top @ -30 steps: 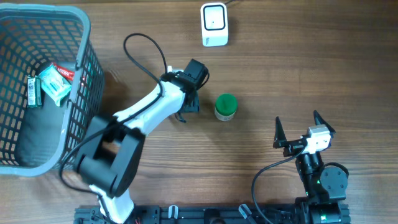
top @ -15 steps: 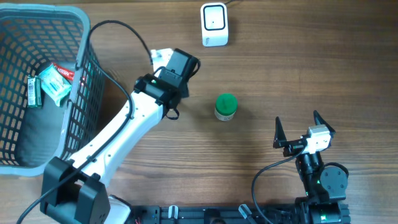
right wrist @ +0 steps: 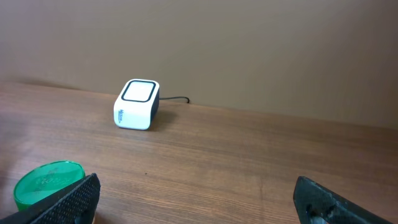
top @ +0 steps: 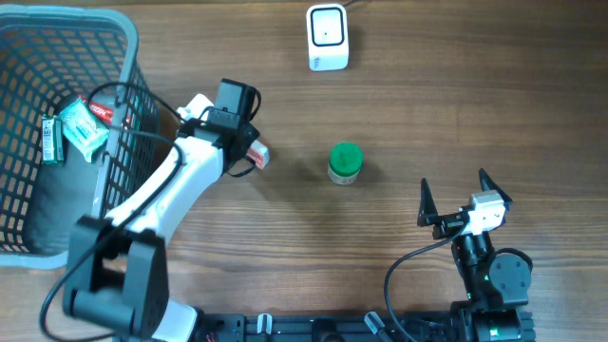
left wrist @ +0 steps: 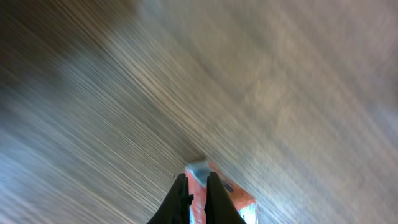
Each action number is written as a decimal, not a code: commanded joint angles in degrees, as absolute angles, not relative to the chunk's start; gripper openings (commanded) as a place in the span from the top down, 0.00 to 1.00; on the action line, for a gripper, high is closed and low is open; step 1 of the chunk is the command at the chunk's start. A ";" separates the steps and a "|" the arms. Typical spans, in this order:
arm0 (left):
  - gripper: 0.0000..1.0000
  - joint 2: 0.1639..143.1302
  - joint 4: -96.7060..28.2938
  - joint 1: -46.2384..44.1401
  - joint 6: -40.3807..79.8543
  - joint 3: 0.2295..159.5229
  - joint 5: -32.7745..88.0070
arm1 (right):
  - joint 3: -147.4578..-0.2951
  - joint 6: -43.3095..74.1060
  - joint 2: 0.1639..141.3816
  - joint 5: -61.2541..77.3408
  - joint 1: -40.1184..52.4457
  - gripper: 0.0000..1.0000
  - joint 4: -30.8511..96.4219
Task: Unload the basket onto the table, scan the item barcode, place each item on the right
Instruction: 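Lower box with left gripper beside the jar and release, then reach left gripper into basket and grasp the tissue-wipe pack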
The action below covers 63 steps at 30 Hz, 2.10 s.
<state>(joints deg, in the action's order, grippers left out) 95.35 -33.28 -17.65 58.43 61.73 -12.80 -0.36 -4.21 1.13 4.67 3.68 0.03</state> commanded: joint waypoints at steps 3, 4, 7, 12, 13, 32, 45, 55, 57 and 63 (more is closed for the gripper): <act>0.96 103.33 -29.80 -20.25 60.47 60.71 -1.10 | -0.32 -4.51 1.02 4.51 3.46 0.00 -0.12; 0.96 104.29 -28.60 -21.08 60.47 60.71 0.73 | -0.32 -4.51 1.02 4.51 3.46 0.00 -0.12; 0.96 104.79 -24.01 -25.23 60.38 60.75 3.05 | -0.32 -4.51 1.02 4.51 3.46 0.00 -0.12; 0.96 104.66 -18.83 -29.23 55.57 61.87 2.96 | -0.32 -4.51 1.02 4.51 3.46 0.00 -0.12; 0.96 104.40 -19.46 -29.47 54.85 62.85 2.98 | -0.32 -4.51 1.02 4.51 3.46 0.00 -0.12; 0.00 84.29 -51.68 -26.24 35.51 93.86 -38.63 | -0.32 -4.54 1.02 4.51 3.46 0.00 -0.12; 0.00 80.55 -63.55 9.30 55.18 93.69 -28.29 | -0.32 -4.51 1.02 4.51 3.46 0.00 -0.12; 0.00 96.90 -63.40 29.43 55.92 93.65 -8.99 | -0.32 -4.51 1.02 4.51 3.46 0.00 -0.12; 0.00 101.21 -62.39 29.52 55.72 93.65 -8.99 | -0.32 -4.51 1.02 4.51 3.46 0.00 -0.12; 0.00 112.09 -57.34 28.93 55.77 93.65 -8.99 | -0.32 -4.51 1.02 4.51 3.46 0.00 -0.12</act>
<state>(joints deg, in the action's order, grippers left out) 107.55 -59.33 29.19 55.02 93.76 -10.02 -0.36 -4.21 1.13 4.67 3.68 0.03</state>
